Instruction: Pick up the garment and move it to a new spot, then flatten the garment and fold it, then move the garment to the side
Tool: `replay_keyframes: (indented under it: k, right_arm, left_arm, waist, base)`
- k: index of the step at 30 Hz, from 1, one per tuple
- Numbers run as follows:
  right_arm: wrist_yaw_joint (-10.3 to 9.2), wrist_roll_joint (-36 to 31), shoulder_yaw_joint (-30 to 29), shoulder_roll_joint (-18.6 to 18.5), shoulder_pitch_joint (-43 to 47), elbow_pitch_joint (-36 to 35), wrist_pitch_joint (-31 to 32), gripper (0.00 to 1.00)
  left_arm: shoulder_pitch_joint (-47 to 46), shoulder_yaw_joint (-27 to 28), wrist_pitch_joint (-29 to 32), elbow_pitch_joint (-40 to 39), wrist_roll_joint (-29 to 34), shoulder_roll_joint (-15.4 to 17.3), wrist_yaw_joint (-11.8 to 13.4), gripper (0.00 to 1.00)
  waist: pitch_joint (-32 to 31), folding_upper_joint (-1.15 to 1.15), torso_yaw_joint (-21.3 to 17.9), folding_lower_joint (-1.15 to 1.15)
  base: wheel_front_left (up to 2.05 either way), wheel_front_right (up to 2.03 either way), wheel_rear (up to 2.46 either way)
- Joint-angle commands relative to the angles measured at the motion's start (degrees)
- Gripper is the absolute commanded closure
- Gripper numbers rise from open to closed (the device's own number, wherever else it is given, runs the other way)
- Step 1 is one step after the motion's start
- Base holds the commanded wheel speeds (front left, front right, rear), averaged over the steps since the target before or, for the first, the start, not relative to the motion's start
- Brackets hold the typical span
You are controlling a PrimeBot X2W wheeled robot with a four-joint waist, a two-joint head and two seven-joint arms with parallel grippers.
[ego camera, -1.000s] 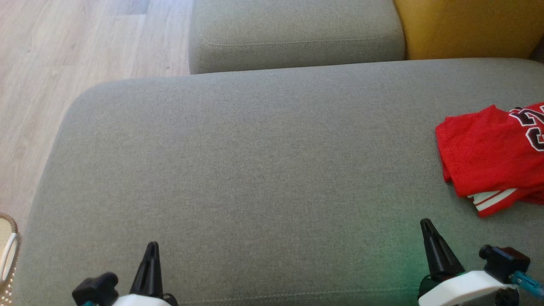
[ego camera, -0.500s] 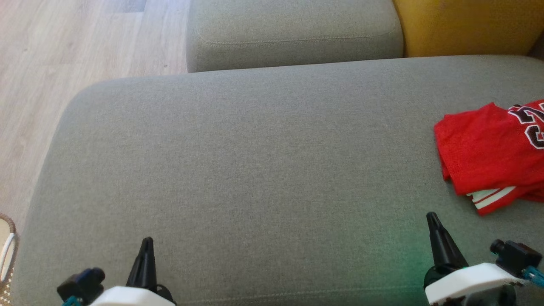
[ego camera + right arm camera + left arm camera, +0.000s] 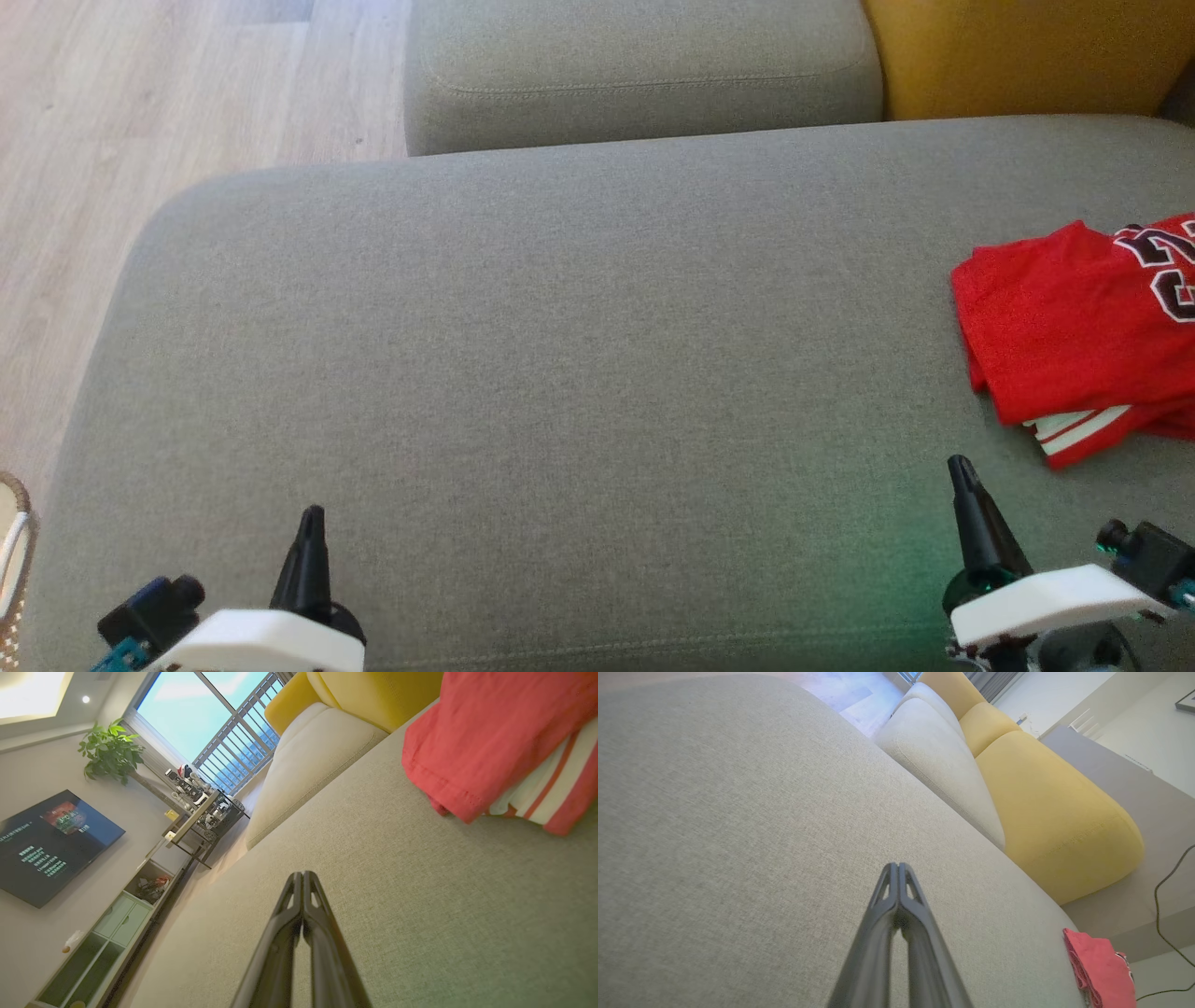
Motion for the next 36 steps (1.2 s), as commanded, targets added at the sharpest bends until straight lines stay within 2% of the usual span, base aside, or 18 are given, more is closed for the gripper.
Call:
replay_keyframes:
  k: [1,36]
  right_arm:
    - [-0.01,2.0,0.1,-0.4,-3.4,-1.6,0.6,1.0]
    - [-0.01,25.5,-1.3,-0.5,-6.7,-0.9,6.4,1.0]
  left_arm:
    - [-3.3,1.5,0.5,-1.4,-1.9,1.0,-0.5,1.0]
    - [-8.8,5.9,6.0,1.7,-25.6,1.1,-4.2,1.0]
  waist:
    - [0.0,0.0,0.0,0.0]
    - [1.0,0.0,-0.8,0.0]
  base:
    - [0.0,0.0,0.0]
    - [0.0,0.0,0.0]
